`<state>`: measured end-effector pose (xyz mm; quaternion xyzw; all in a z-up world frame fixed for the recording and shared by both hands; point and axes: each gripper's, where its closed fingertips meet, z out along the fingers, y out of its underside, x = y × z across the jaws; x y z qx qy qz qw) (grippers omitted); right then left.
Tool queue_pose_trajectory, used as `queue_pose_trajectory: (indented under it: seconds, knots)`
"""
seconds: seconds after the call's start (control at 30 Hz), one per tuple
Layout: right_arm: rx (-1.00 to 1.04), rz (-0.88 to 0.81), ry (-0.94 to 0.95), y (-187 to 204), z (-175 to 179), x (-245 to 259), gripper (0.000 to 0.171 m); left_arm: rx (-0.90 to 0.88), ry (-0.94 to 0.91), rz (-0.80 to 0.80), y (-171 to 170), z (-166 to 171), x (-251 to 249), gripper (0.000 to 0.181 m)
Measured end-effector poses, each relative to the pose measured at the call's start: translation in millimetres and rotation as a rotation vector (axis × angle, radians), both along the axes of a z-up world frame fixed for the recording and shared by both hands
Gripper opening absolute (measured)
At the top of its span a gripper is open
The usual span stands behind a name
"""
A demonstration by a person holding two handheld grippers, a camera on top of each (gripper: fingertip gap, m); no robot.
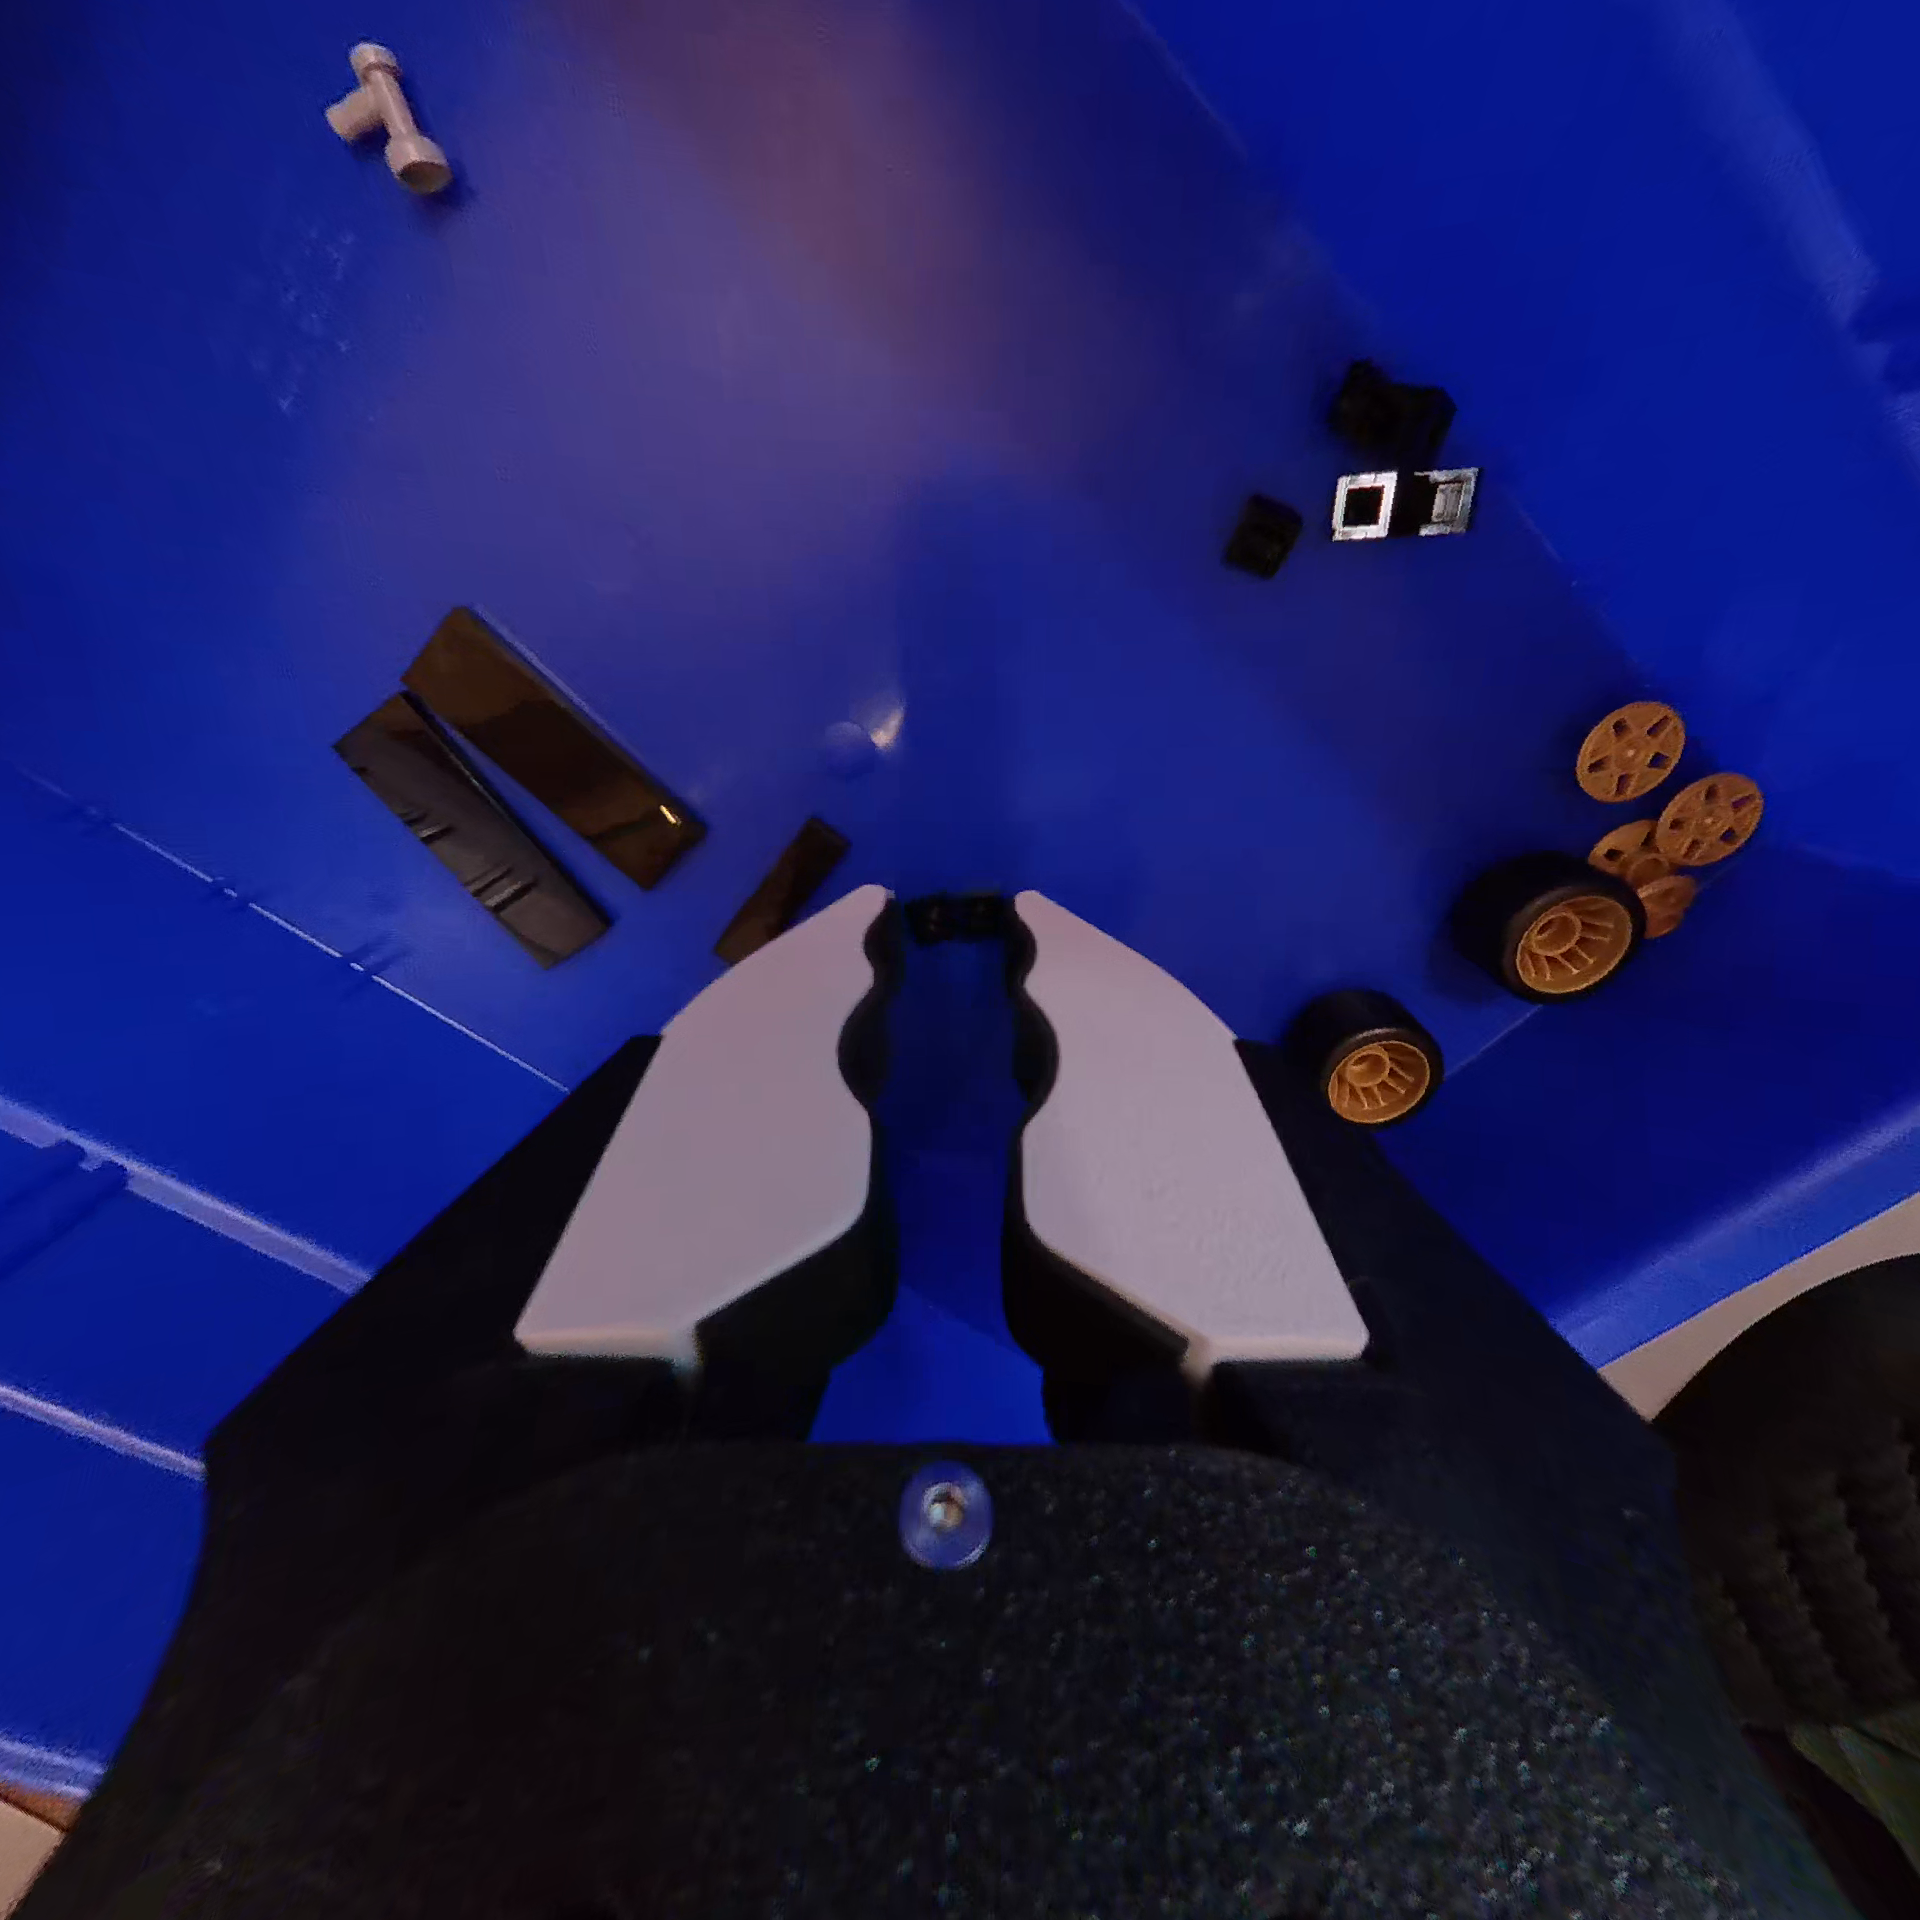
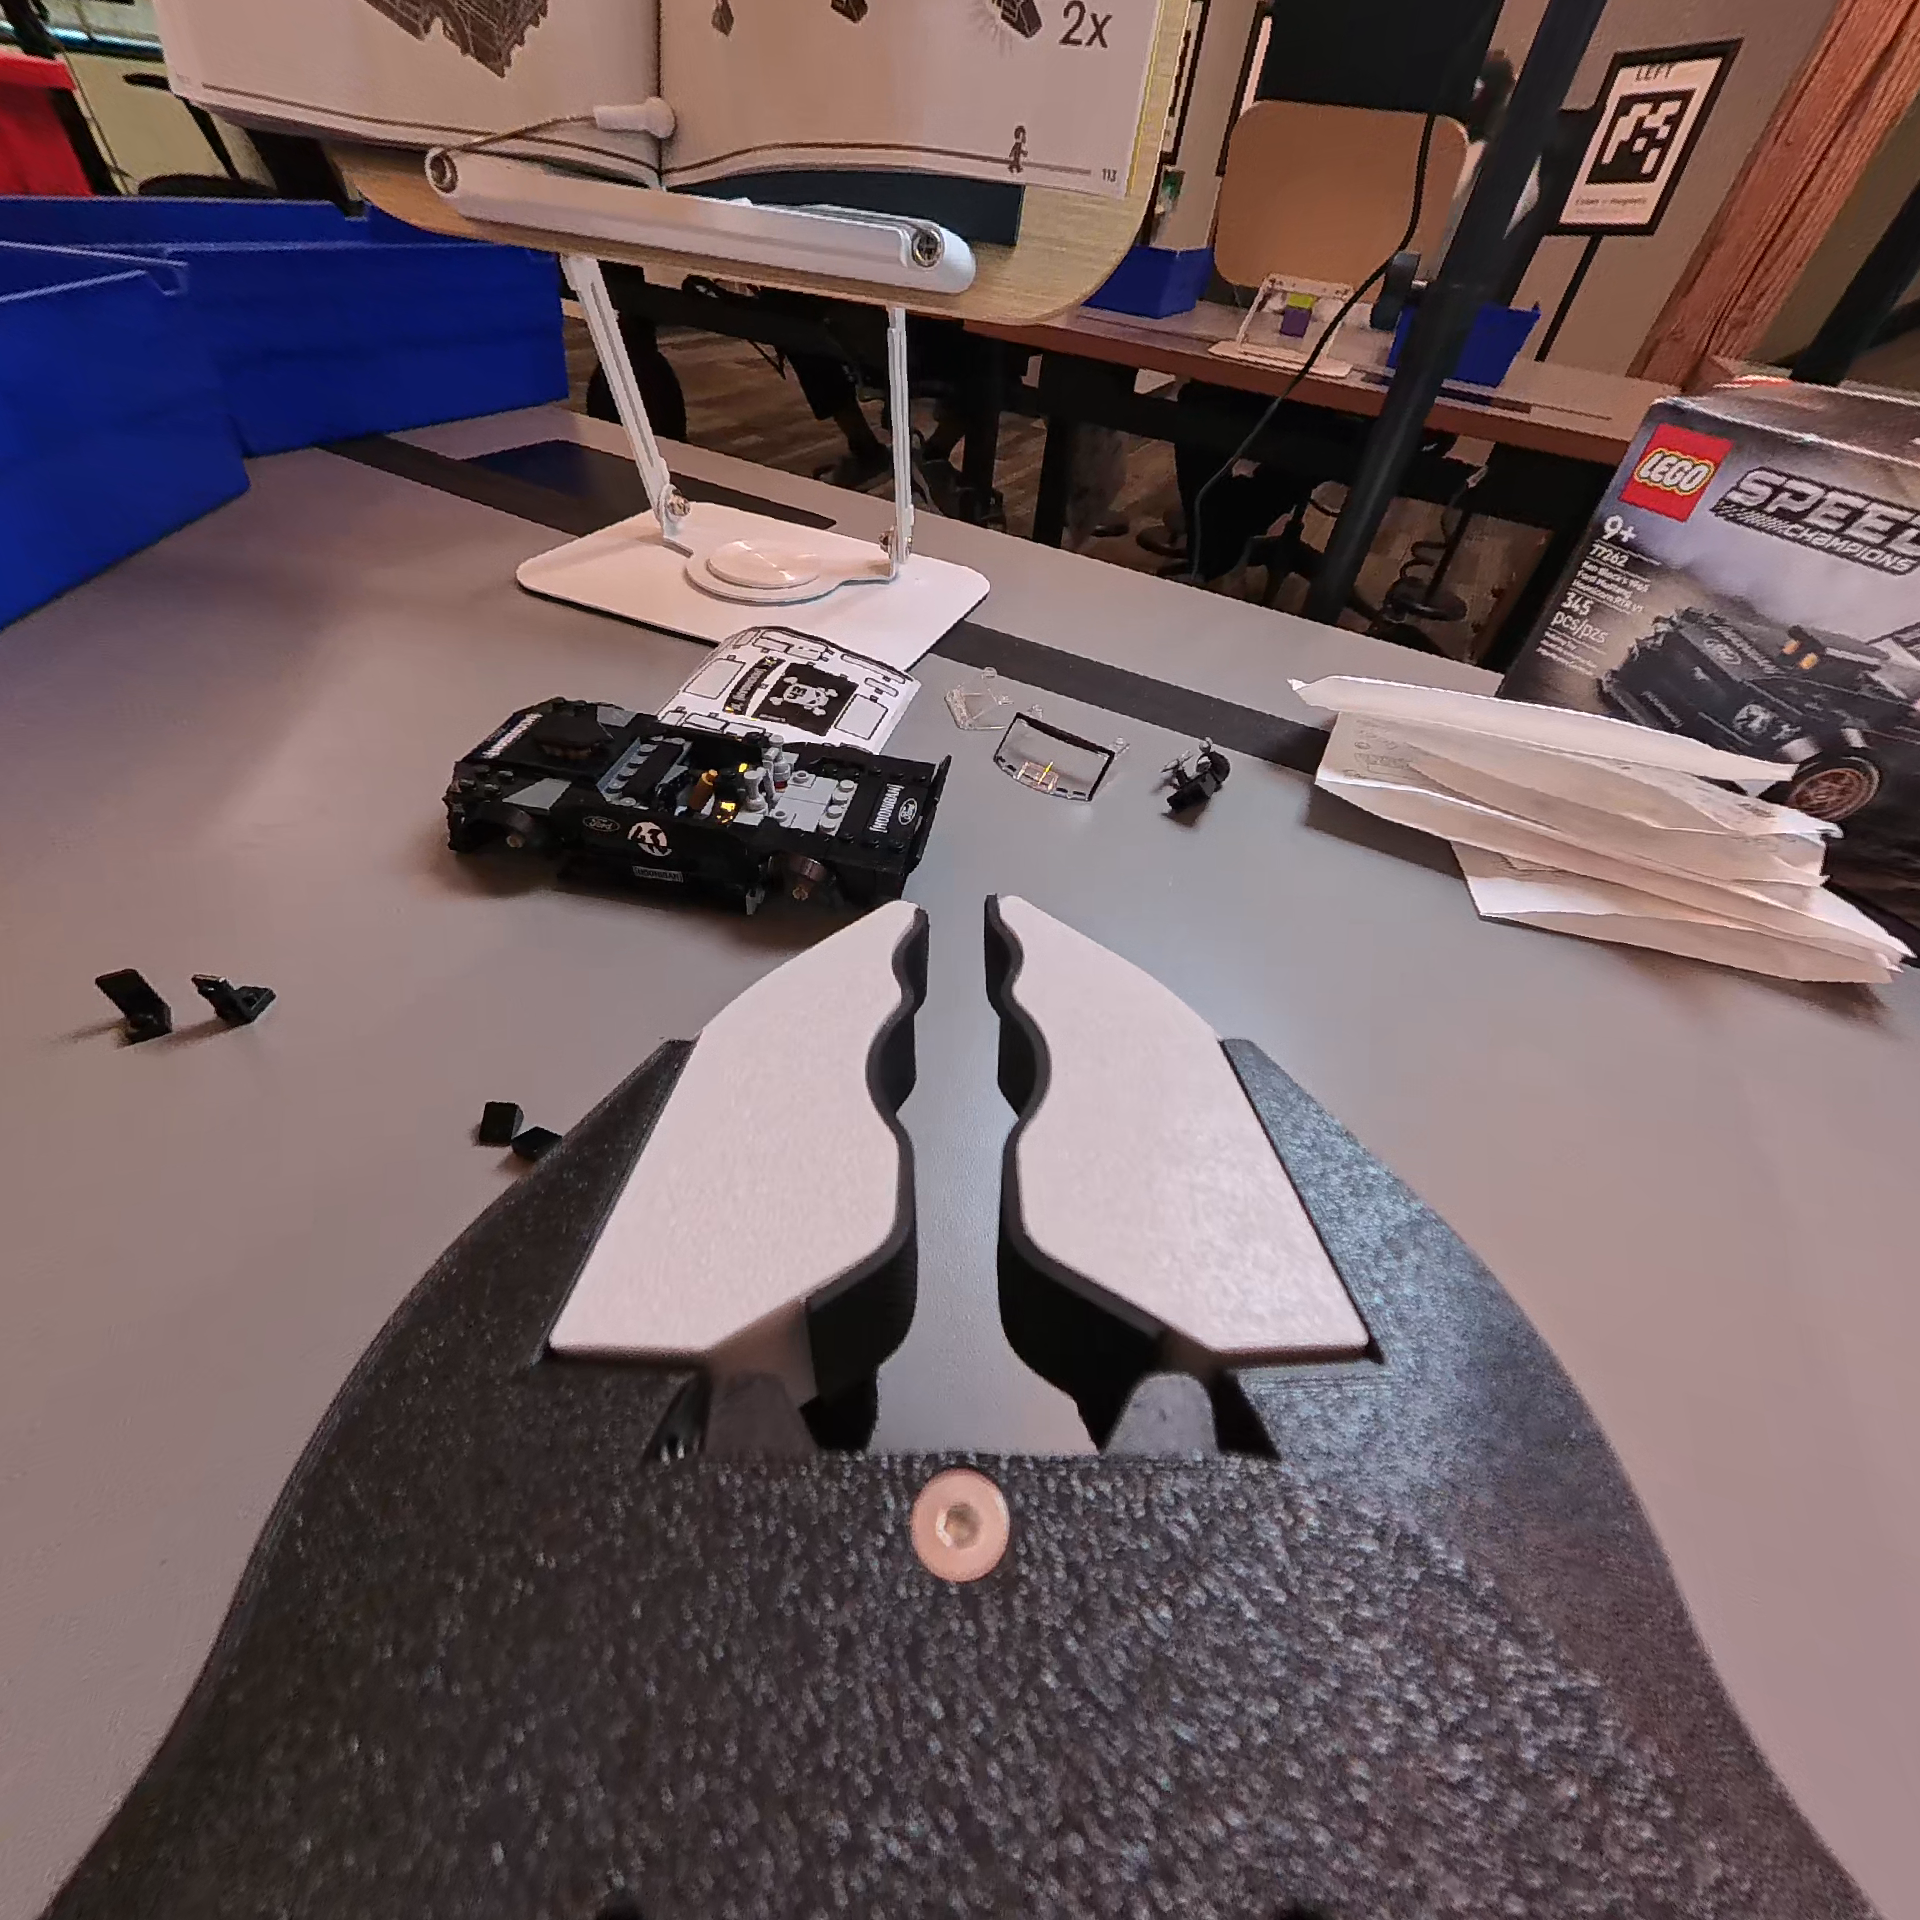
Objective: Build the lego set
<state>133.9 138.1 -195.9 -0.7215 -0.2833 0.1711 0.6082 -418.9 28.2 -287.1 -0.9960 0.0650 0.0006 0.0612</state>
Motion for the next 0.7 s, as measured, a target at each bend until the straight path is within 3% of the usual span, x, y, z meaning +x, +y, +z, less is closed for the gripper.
queue_pose_trajectory:
  seconds: [0.7]
  knots:
    - [-0.003, -0.001, 0.000, 0, 0, 1, 0.010, 0.011, 0.019, -0.087, 5, 12, 10, 0.018]
